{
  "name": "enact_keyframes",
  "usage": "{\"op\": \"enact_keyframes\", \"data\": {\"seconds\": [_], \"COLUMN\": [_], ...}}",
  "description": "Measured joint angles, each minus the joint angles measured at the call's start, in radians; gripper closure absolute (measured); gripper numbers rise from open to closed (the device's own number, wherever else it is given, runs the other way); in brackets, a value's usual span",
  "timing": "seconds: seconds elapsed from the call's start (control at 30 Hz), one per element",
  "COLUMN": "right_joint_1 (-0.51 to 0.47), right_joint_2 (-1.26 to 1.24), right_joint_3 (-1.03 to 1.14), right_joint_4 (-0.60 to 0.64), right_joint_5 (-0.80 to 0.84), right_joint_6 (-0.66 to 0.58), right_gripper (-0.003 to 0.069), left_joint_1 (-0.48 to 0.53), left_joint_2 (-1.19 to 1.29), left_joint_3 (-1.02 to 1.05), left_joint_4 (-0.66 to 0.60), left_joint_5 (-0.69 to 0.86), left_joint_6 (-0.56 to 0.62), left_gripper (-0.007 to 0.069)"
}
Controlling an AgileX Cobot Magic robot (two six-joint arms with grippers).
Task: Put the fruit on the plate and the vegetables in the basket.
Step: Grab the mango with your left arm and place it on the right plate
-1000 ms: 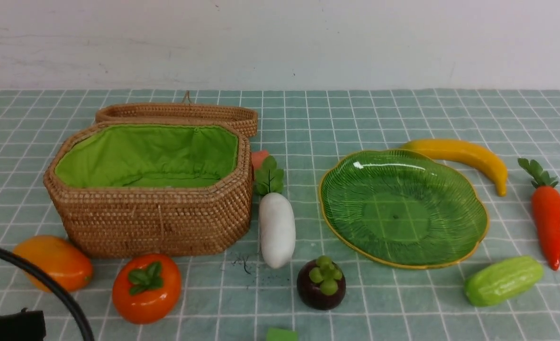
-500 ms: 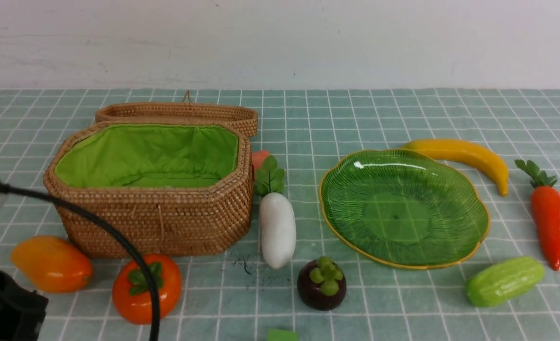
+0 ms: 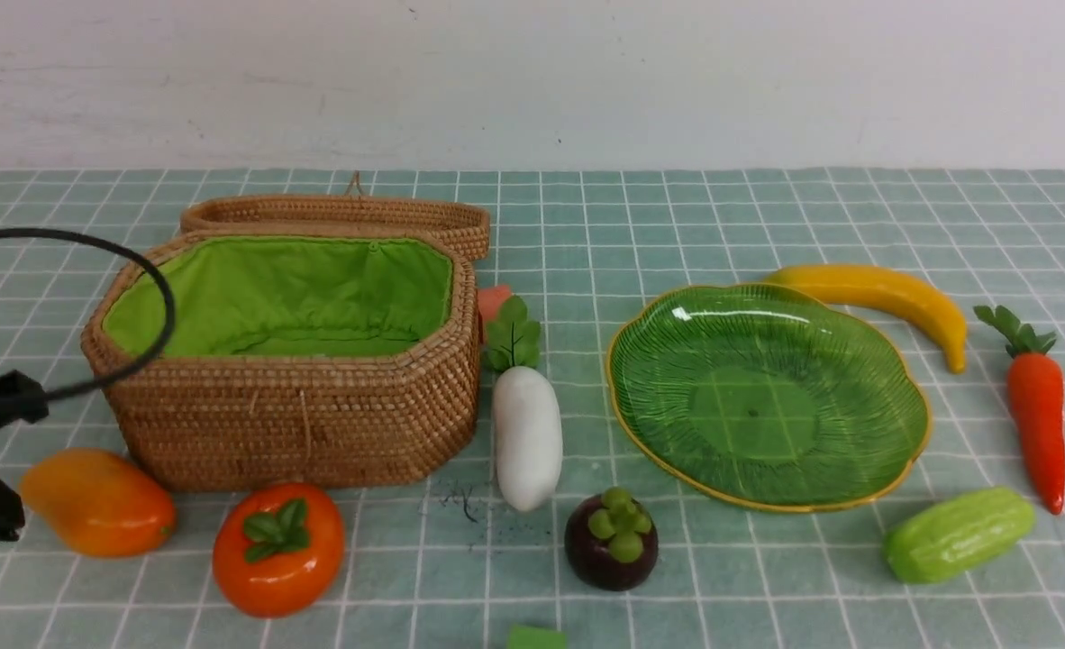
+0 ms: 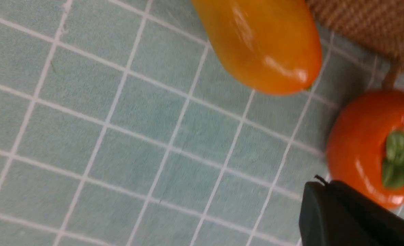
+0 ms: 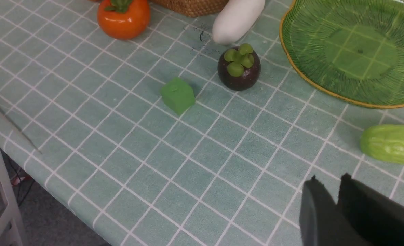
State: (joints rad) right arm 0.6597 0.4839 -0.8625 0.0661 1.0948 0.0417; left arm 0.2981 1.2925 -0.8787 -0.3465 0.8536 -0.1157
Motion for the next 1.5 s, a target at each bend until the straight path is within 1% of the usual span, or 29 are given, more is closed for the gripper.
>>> {"op": "enact_keyframes", "data": {"seconds": [0.03,0.07,0.1,0.13,0.17,0.23,0.27,0.3,0.33,0.37,0.4,0.43,0.47,0.5,0.57,0.67,0.8,0.97,1.13,1.2,1.23,1.3,1.37,1.4,1.47,1.5], "right_joint_1": [0.0,0.0,0.0,0.0,0.0,0.0,0.0,0.0,0.0,0.0,0.0,0.0,0.0,0.0,0.0,0.0,0.0,0.0,0.0,0.0,0.0,0.0,0.0,0.0,0.0,0.0], "right_joint_2": [0.0,0.0,0.0,0.0,0.0,0.0,0.0,0.0,0.0,0.0,0.0,0.0,0.0,0.0,0.0,0.0,0.0,0.0,0.0,0.0,0.0,0.0,0.0,0.0,0.0,0.0], "right_joint_3": [0.0,0.0,0.0,0.0,0.0,0.0,0.0,0.0,0.0,0.0,0.0,0.0,0.0,0.0,0.0,0.0,0.0,0.0,0.0,0.0,0.0,0.0,0.0,0.0,0.0,0.0], "right_joint_4": [0.0,0.0,0.0,0.0,0.0,0.0,0.0,0.0,0.004,0.004,0.012,0.012,0.023,0.028,0.038,0.049,0.069,0.076,0.076,0.076,0.076,0.077,0.077,0.078,0.079,0.08], "right_joint_5": [0.0,-0.001,-0.002,-0.002,-0.005,-0.014,-0.016,-0.017,-0.018,-0.018,-0.018,-0.018,-0.02,-0.022,-0.025,-0.025,-0.029,-0.034,-0.036,-0.04,-0.04,-0.041,-0.041,-0.044,-0.045,-0.045], "right_joint_6": [-0.004,-0.008,-0.009,-0.009,-0.009,-0.009,-0.009,-0.009,-0.009,-0.009,-0.009,-0.009,-0.009,-0.009,-0.009,-0.009,-0.009,-0.009,-0.009,-0.009,-0.009,-0.009,-0.009,-0.009,-0.009,-0.009], "right_gripper": [0.0553,0.0552,0.0551,0.0551,0.055,0.0551,0.0551,0.0551,0.0551,0.0551,0.0551,0.0551,0.0551,0.0551,0.0551,0.0551,0.0551,0.0551,0.0551,0.0551,0.0551,0.0551,0.0551,0.0551,0.0551,0.0551], "left_joint_1": [0.02,0.054,0.057,0.058,0.06,0.06,0.06,0.06,0.06,0.06,0.06,0.06,0.06,0.06,0.06,0.06,0.06,0.06,0.06,0.06,0.06,0.06,0.06,0.06,0.06,0.06], "left_joint_2": [0.019,0.068,0.09,0.094,0.122,0.168,0.181,0.184,0.21,0.213,0.238,0.241,0.263,0.28,0.311,0.342,0.388,0.428,0.438,0.438,0.438,0.438,0.438,0.438,0.438,0.438], "left_joint_3": [0.0,-0.001,-0.001,-0.001,-0.001,-0.002,-0.002,-0.002,-0.002,-0.002,-0.003,-0.003,-0.005,-0.005,-0.006,-0.006,-0.009,-0.009,-0.009,-0.009,-0.009,-0.009,-0.009,-0.009,-0.009,-0.009], "left_joint_4": [-0.022,-0.056,-0.066,-0.067,-0.08,-0.116,-0.129,-0.132,-0.159,-0.161,-0.177,-0.177,-0.182,-0.185,-0.192,-0.199,-0.239,-0.273,-0.279,-0.269,-0.267,-0.261,-0.258,-0.254,-0.246,-0.245], "left_joint_5": [-0.018,-0.063,-0.081,-0.084,-0.11,-0.153,-0.17,-0.174,-0.213,-0.216,-0.252,-0.252,-0.279,-0.3,-0.336,-0.367,-0.419,-0.431,-0.417,-0.414,-0.411,-0.396,-0.392,-0.39,-0.39,-0.39], "left_joint_6": [0.008,0.025,0.028,0.029,0.031,0.031,0.031,0.031,0.032,0.032,0.032,0.032,0.032,0.028,0.012,0.003,-0.005,0.004,0.012,0.012,0.012,0.012,0.012,0.017,0.039,0.047], "left_gripper": [0.0634,0.0594,0.0561,0.0553,0.05,0.0367,0.0318,0.0306,0.0188,0.0188,0.0097,0.0089,0.0046,0.0023,0.0004,0.0006,0.0043,0.0055,0.0073,0.0125,0.0139,0.0273,0.0326,0.0389,0.0437,0.044]}}
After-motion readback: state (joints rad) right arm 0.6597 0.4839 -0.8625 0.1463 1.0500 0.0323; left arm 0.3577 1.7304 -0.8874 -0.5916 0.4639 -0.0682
